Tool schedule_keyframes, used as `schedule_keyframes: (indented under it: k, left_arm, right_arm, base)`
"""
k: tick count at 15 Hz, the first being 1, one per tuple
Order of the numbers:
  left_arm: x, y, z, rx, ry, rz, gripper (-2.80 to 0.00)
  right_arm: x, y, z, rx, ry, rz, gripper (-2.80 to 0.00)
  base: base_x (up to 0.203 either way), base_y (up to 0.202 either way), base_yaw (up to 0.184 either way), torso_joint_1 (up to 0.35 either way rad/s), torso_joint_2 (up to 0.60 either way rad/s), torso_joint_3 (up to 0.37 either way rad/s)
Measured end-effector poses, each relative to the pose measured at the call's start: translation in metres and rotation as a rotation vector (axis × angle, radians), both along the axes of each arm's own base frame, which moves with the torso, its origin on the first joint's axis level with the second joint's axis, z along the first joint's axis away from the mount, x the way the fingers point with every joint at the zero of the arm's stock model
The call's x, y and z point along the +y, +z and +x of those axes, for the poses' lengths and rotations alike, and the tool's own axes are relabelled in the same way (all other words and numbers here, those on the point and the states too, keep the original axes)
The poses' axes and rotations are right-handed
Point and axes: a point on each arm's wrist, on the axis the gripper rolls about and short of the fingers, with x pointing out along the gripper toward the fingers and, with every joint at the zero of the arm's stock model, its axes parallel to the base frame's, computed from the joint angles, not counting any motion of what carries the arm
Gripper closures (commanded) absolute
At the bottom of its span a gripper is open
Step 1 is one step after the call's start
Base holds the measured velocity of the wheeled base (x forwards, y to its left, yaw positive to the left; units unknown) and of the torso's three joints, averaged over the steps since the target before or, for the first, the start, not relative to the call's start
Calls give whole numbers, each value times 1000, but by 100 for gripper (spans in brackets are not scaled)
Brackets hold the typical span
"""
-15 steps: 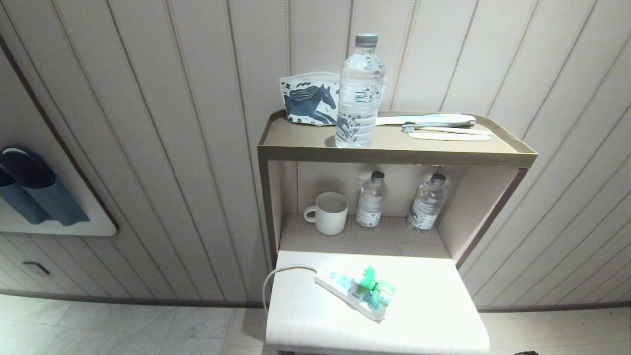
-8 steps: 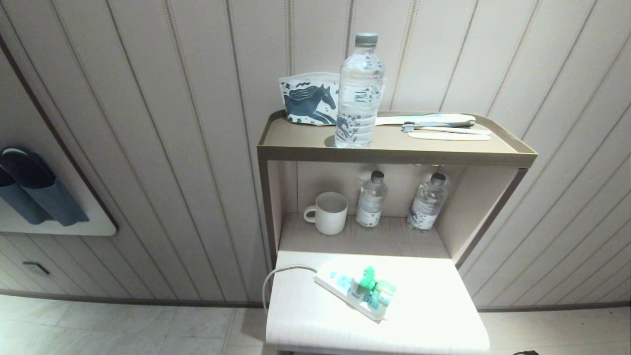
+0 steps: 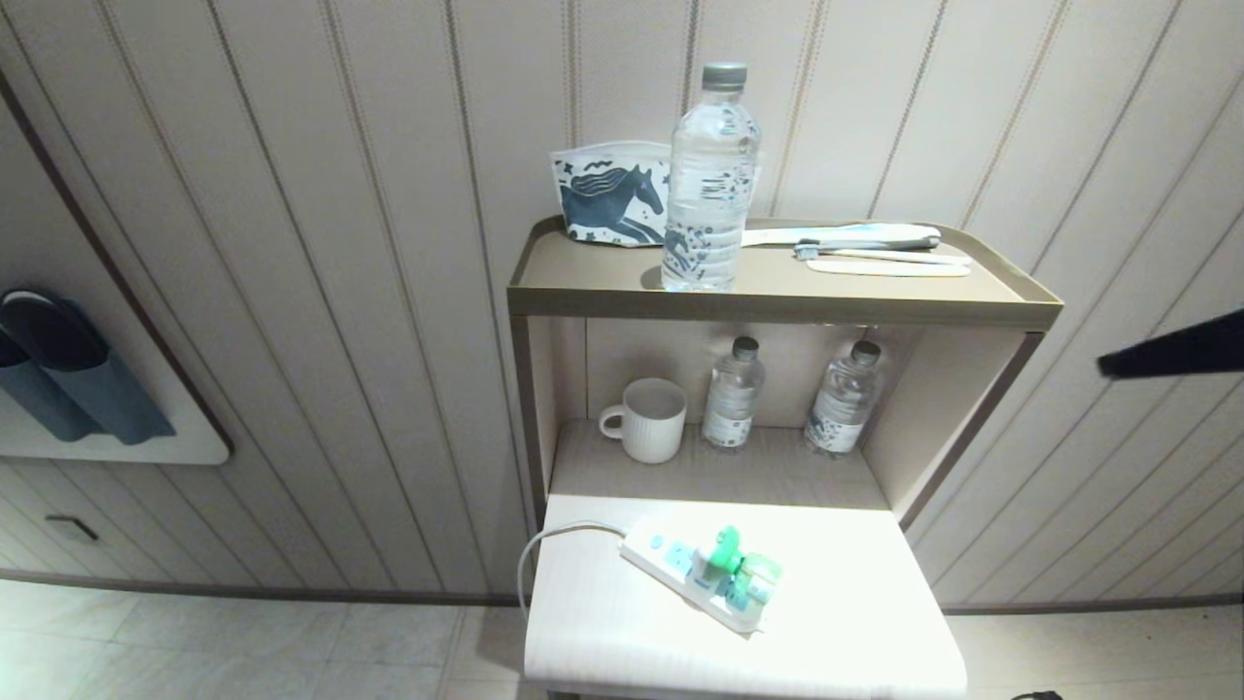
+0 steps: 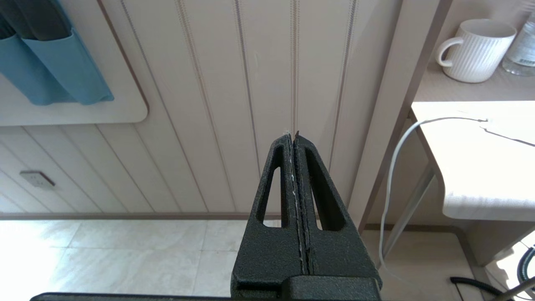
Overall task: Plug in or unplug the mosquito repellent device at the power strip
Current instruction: Hold the socket with your left hand and unplug it with your right hand
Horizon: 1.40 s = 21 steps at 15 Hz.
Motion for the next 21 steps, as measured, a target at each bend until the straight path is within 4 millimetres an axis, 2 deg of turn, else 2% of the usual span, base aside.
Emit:
schedule_keyframes:
  k: [2,3,6,8,11,16,21]
  left_arm:
    - [0,0,0,0,0,1,0]
    - [0,0,0,0,0,0,0]
    - [0,0,0,0,0,0,0]
    - [0,0,0,0,0,0,0]
    - [0,0,0,0,0,0,0]
    - [0,0,0,0,0,0,0]
    - [0,0,0,0,0,0,0]
  right_arm:
    - [27,-20,27,148,80,-147,0]
    - [41,-31,38,199,117,-219,-280]
    - [69,-67,67,219,207,-516,-280]
    - [88,-84,86,166,237,-608,-280]
    - [116,-111,107,156,278,-624,-280]
    - [160,-175,131,165,386,-609,-280]
    - [172,-208,145,221,441,-634,-280]
  base:
    - [0,0,0,0,0,0]
    - [0,0,0,0,0,0]
    - [0,0,0,0,0,0]
    - [0,0,0,0,0,0]
    - [0,0,0,0,0,0]
    - [0,0,0,0,0,0]
    - [0,0,0,0,0,0]
